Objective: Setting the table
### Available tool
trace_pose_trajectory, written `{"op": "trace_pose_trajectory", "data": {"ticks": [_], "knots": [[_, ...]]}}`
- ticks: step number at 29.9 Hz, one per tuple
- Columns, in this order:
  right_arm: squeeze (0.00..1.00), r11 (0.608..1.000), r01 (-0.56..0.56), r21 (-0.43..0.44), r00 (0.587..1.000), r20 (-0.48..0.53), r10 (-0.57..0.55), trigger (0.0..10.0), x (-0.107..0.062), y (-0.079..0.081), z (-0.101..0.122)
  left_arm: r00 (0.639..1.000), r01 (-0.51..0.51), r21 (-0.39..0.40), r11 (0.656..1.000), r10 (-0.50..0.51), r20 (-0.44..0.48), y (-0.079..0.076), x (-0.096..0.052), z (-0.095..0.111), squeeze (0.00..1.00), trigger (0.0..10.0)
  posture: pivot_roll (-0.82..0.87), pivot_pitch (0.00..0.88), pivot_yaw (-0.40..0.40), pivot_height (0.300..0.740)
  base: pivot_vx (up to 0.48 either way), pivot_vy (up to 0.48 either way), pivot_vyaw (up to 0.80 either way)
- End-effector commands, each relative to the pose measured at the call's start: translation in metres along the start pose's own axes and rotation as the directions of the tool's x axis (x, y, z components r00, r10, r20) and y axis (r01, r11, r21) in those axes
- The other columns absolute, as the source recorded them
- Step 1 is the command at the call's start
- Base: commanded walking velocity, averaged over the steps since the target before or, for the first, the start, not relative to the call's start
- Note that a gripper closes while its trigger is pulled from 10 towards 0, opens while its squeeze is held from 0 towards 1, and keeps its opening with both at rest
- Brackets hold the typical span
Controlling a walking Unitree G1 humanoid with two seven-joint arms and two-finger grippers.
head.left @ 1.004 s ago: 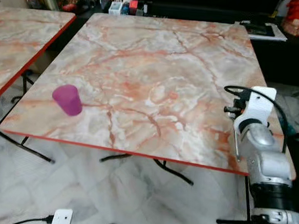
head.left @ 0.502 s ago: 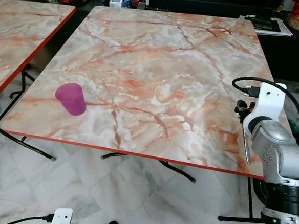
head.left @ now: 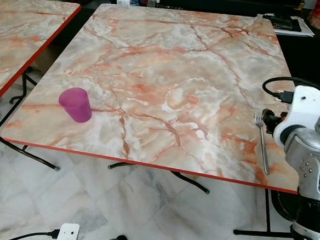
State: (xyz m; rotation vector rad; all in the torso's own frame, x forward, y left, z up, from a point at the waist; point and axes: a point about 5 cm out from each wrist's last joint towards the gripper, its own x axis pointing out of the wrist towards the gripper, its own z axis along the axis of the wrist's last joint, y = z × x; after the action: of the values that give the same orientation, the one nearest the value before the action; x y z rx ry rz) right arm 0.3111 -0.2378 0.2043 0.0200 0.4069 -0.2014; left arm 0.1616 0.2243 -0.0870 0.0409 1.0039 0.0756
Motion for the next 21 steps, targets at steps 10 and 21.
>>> {"op": "trace_pose_trajectory", "data": {"ticks": [10, 21], "knots": [[0.0, 0.997, 0.013, 0.077, 0.993, -0.116, -0.004, 10.0, -0.013, -0.015, -0.024, 0.998, 0.027, 0.012, 1.0, -0.026, -0.064, 0.0, -0.002, -0.012, 0.0, 10.0, -0.11, 0.214, -0.003, 0.736, 0.0, 0.0, 0.0], [0.0, 0.97, -0.085, 0.228, 0.982, -0.147, 0.12, 10.0, -0.005, 0.003, -0.031, 0.997, 0.034, 0.009, 0.999, -0.034, -0.07, -0.001, -0.002, -0.013, 0.0, 10.0, -0.1, 0.222, -0.011, 0.736, 0.0, 0.0, 0.0]]}}
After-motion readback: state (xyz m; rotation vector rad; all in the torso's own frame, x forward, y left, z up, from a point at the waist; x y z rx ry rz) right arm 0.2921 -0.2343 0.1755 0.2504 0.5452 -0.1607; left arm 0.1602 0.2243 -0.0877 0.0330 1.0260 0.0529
